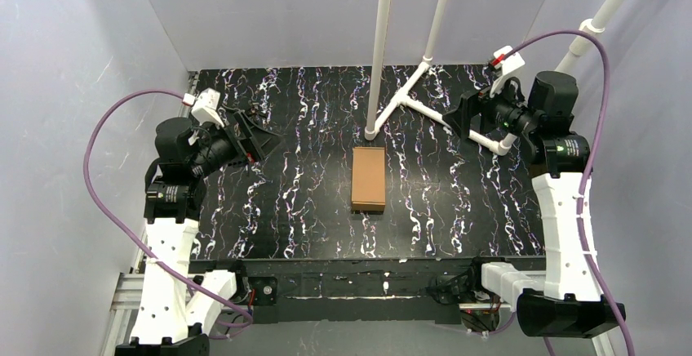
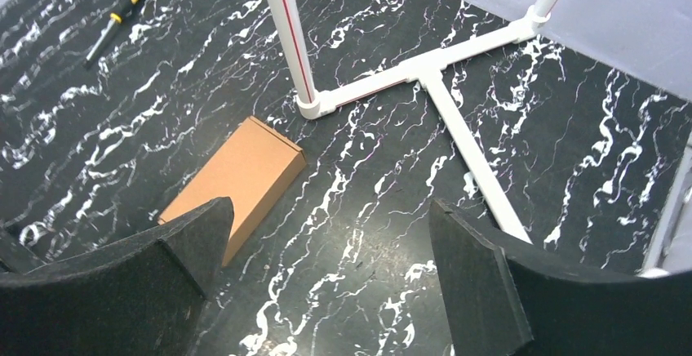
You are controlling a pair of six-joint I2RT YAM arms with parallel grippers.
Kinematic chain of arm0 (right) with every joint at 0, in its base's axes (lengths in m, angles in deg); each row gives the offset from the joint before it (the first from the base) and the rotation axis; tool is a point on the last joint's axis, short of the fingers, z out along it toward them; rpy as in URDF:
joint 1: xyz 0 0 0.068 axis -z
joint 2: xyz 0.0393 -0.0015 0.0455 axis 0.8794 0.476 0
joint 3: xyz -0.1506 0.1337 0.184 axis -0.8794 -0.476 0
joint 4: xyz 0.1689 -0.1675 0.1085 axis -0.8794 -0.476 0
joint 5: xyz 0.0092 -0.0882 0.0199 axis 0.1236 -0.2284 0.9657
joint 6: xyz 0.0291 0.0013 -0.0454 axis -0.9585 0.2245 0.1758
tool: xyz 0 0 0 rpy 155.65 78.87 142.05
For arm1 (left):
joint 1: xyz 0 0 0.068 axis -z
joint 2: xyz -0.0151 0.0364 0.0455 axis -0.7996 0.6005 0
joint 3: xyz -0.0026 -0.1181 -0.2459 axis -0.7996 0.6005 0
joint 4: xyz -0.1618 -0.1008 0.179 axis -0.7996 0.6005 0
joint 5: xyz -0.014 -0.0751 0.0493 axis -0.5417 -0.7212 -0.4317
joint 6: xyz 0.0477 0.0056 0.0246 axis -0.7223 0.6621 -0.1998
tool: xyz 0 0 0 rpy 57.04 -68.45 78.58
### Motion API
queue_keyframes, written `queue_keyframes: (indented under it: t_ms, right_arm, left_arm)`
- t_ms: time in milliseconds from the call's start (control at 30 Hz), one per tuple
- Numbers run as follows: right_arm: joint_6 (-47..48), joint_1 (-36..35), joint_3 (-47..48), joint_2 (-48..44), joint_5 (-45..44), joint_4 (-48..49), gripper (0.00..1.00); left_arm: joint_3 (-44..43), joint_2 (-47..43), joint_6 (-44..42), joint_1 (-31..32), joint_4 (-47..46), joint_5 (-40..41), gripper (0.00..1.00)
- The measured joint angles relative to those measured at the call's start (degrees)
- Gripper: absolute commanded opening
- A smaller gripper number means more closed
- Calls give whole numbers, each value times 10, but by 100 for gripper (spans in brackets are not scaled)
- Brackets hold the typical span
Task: Fold the paper box
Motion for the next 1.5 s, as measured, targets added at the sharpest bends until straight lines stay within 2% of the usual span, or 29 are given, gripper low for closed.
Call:
queue_keyframes:
  t_ms: [167, 433, 833, 1167, 1500]
  right_arm:
    - [-52, 14, 0, -8, -7, 1, 98]
    - [-84, 45, 0, -12, 2, 0, 99]
    - [-85, 80, 12, 5, 30, -4, 98]
    - [-80, 107, 37, 43, 40, -12, 98]
    - [-64, 124, 41, 49, 38, -13, 98]
  left_arm:
    - [-1, 2, 34, 0, -15, -32, 98]
    - [-35, 23, 57, 0, -6, -35, 98]
    - [-118, 72, 7, 0, 90, 18, 98]
    - [-165, 150, -4, 0, 111, 21, 98]
    - [-242, 190, -72, 1, 140, 25, 98]
